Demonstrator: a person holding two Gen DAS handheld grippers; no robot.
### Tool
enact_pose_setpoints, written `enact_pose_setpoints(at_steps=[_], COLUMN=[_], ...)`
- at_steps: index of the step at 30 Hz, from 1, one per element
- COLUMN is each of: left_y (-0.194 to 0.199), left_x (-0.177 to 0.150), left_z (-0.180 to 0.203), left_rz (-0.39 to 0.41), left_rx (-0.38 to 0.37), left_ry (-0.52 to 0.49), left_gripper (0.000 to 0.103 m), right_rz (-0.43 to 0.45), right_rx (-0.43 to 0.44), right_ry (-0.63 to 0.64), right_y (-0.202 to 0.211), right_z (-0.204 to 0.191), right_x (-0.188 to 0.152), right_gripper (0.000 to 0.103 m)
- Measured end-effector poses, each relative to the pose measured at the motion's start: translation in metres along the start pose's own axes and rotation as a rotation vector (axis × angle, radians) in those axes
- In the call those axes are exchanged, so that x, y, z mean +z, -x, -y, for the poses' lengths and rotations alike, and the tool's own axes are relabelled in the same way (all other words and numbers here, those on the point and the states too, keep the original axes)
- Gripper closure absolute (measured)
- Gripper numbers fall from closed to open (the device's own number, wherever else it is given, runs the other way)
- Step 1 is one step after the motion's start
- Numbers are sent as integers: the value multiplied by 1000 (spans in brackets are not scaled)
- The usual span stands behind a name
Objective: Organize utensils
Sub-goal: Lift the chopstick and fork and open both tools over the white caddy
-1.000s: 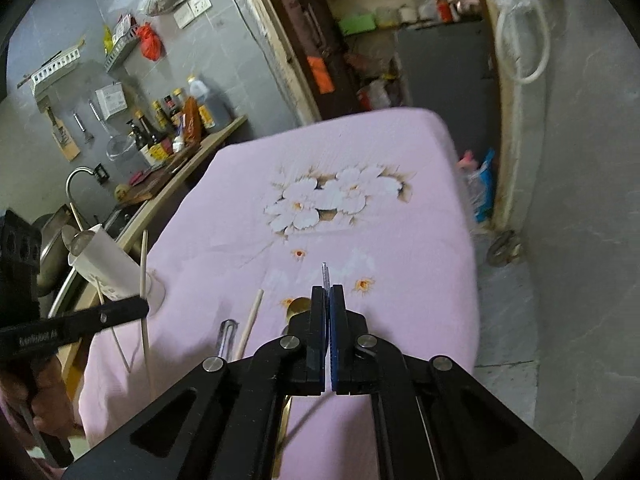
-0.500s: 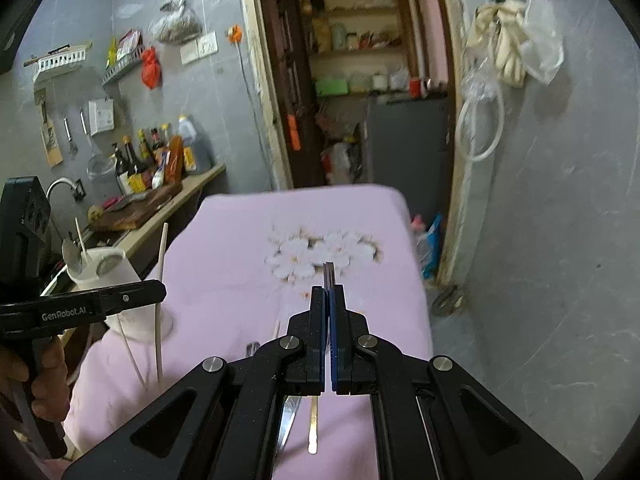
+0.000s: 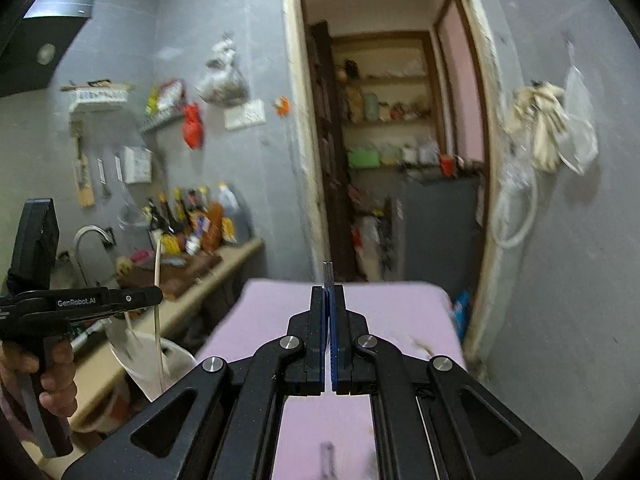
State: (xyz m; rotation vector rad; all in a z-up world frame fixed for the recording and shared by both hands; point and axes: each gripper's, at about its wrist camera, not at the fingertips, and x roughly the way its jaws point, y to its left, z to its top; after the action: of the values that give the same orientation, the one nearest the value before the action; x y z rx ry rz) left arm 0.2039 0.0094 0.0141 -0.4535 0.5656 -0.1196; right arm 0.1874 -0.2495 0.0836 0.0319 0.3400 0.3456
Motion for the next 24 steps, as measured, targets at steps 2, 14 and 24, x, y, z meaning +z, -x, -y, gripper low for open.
enact_pose_setpoints(at_steps=[2, 14, 24], left_y=[13, 51, 28], left_x=[14, 57, 41], left_z=[-13, -101, -130], left_rz=[38, 199, 187], left_rx=[9, 136, 225], left_ry=[15, 46, -40], left_gripper=[98, 98, 98], right_rz=[24, 107, 29], right_rx=[27, 144, 113], right_ry=[8, 102, 131], right_y=[-6, -53, -98], right_z=[-18, -120, -148], right_x=[9, 42, 10], right_gripper=[101, 101, 101])
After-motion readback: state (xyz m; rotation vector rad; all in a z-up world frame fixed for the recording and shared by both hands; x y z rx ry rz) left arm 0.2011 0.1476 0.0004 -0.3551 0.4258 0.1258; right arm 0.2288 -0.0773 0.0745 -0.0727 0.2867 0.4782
